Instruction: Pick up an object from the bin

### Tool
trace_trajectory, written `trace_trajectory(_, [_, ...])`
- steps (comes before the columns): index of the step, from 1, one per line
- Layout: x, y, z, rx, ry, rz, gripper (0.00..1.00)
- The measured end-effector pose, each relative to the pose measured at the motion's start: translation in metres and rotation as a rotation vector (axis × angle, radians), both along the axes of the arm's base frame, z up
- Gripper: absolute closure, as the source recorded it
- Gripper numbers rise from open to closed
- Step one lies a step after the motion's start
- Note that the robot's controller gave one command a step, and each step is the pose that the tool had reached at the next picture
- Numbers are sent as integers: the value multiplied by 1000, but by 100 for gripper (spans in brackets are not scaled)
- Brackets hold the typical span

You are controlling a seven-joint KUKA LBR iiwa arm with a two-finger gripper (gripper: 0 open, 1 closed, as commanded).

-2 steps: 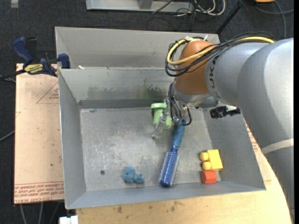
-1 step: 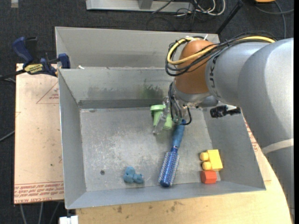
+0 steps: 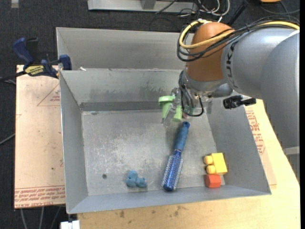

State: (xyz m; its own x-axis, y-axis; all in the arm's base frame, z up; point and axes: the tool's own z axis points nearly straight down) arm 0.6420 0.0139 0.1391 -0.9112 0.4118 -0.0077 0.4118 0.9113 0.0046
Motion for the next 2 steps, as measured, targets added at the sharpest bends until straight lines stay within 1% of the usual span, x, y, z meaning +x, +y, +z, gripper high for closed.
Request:
trace_trajectory(1, [1, 0, 40, 0, 2, 3, 100])
trace_trajectory(2, [3, 1, 60, 0, 4, 5, 100])
